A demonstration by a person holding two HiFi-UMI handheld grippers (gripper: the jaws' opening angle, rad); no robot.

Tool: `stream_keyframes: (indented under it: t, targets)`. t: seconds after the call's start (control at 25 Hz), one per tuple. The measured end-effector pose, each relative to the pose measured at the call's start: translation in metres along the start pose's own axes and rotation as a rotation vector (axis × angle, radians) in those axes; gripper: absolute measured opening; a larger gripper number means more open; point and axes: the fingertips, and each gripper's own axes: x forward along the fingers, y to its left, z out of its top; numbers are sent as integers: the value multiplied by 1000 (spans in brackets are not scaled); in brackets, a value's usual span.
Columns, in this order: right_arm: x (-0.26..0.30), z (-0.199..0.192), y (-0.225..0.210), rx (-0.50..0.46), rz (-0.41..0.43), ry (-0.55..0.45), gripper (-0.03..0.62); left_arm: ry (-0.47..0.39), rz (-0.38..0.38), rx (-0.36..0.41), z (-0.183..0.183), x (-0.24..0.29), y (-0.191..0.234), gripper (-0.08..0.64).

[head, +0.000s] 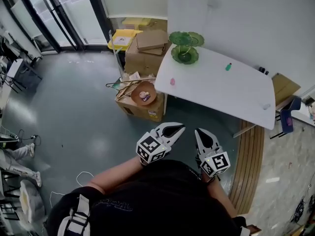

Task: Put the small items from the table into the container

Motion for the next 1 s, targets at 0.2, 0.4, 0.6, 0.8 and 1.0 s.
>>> stream_keyframes:
  t: [0.2,0.4,0.6,0.8,1.0]
  targets:
    - [63,-6,24,-4,62,30,17,2,46,-31,0,-29,57,5]
    - [106,-9,25,5,96,65,17,0,89,-72,-2,-41,100,5]
    - [139,-12,10,15,148,85,17,10,128,-91,-4,-32,133,4]
    - [173,-10,-32,15,203,83,17,4,203,-88,0,-5,173,4]
    - [206,19,-86,-16,286,60,17,-33,267,-87,23,44,201,3]
